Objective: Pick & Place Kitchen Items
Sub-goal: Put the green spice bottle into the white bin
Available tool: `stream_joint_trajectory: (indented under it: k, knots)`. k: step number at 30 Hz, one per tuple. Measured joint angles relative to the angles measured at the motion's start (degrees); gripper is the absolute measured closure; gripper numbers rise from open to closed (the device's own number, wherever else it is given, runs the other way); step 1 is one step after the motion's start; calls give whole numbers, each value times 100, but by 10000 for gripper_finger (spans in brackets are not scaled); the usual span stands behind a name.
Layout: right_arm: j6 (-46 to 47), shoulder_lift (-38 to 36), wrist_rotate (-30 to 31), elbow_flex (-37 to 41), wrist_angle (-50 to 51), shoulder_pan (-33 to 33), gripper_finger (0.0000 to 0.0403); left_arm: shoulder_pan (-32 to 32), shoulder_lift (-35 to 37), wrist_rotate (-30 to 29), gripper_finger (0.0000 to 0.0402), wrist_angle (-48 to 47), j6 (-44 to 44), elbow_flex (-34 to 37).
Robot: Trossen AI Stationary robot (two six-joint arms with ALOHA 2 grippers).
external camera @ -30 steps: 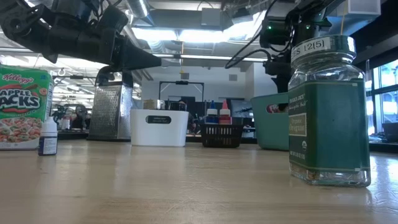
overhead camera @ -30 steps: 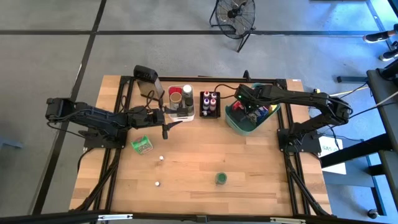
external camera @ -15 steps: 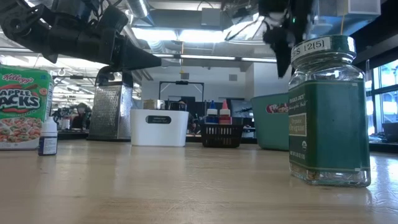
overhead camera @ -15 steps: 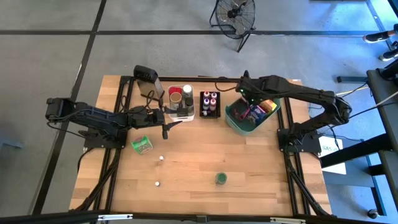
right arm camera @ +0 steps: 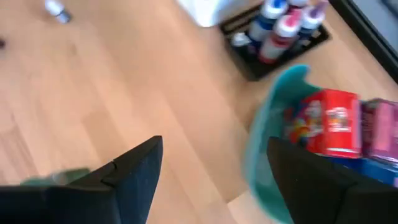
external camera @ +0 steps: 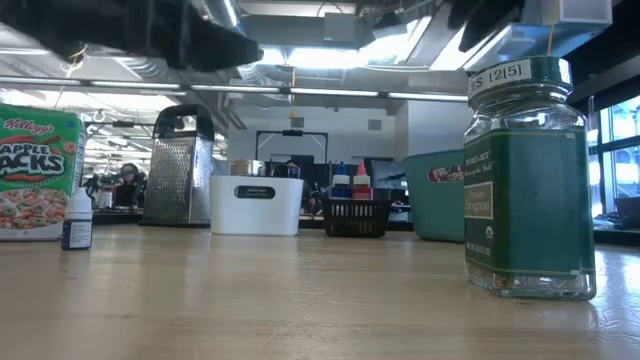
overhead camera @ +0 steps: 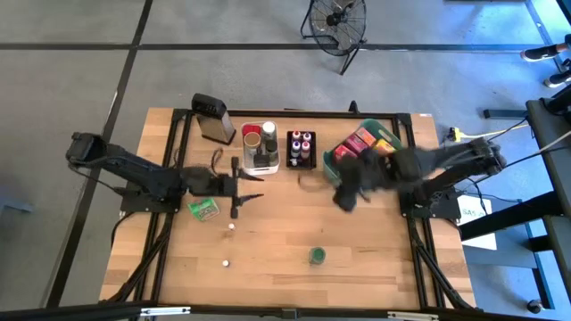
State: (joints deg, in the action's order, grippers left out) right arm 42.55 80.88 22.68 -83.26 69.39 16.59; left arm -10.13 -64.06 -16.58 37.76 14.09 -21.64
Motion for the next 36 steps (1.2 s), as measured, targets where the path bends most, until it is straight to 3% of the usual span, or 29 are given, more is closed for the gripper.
stream_joint_trajectory:
  k: [3,5,9,13,19,26,31,36]
  knots:
    - [275,30,603,271,-183,820,111,-968,-90,-1971,206,-1899,-87,-988]
    - [332,18,943,484,-470,1232,111,-1513,-241,-2747,206,-2858,-397,-1693]
    - [327,17,1386,806,-759,1760,111,-2388,-612,-3519,206,-3796,-998,-2820]
    - [323,28,1634,1100,-996,2048,111,-2916,-1175,-4189,206,-4095,-1440,-3646]
    - [342,22,1967,1250,-1212,2484,111,-2900,-2610,-4219,205,-4098,-1363,-4878]
    - [662,22,2269,1270,-1307,3358,111,-2733,-4041,-4074,206,-4113,-310,-6091]
    - [849,22,2992,1270,-1303,4018,112,-2726,-4485,-3867,206,-3931,-577,-6305]
    - [1099,55,3128,1341,-1390,4337,112,-2693,-4779,-3578,206,-3727,-586,-6305]
